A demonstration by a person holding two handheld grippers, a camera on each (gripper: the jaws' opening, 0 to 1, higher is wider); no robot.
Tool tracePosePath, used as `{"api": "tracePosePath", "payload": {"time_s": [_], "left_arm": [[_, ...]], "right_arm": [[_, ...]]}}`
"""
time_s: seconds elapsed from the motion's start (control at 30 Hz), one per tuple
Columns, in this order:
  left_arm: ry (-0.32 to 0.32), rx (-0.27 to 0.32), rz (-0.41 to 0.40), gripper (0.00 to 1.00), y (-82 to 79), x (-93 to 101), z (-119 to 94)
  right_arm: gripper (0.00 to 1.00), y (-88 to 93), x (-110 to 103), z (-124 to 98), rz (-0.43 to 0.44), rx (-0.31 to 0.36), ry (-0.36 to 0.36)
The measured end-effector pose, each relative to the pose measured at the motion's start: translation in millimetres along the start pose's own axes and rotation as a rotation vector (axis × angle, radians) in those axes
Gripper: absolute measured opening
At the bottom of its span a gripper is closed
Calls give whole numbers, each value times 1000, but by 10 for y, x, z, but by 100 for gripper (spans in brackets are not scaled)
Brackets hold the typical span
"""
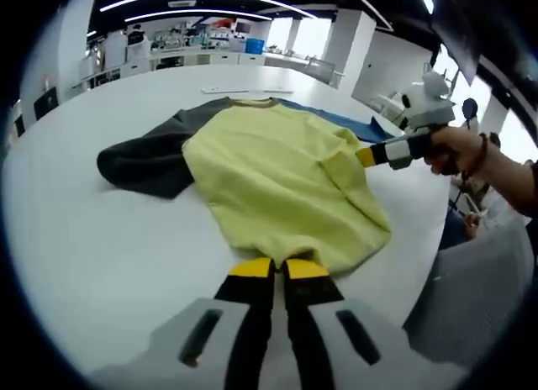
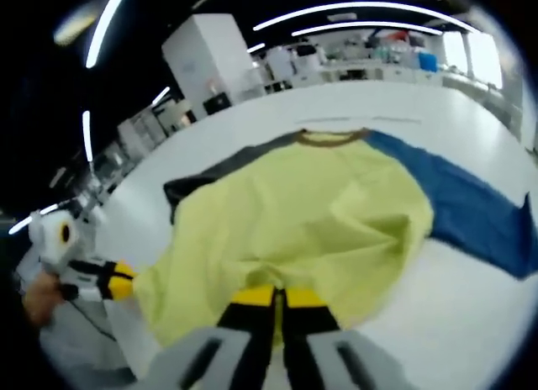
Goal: Fold the garment on the visible template until the final outline fits inside the template.
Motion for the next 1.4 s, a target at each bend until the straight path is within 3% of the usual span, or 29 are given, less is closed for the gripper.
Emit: {"api": "tracePosePath", "payload": {"time_s": [0.23, 0.7, 0.93, 1.4], "left_arm": [[4, 10, -19, 1, -30, -46, -80], [7, -9, 2, 1, -73, -58, -312], [7, -16, -8, 1, -87, -73, -416], [6, -14, -99, 1, -90, -90, -511]], "right_arm": [[0, -51, 118, -211, -17, 26, -8], [0, -171, 320, -877, -2, 129, 2], [0, -116, 446, -1107, 16, 135, -4], [0, 221, 467, -1451, -80, 60, 29]]}}
Point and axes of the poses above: the point that each gripper's makers call its tool centre point, and the gripper's own axes: z roughly forward along the fingers, x roughly to its right, y roughly out of its underside, the point moved 2 cm from there along -z, roughly backward along the fingers, and after that the axes turned 2 degrees about -y, right-handed, at the moved point
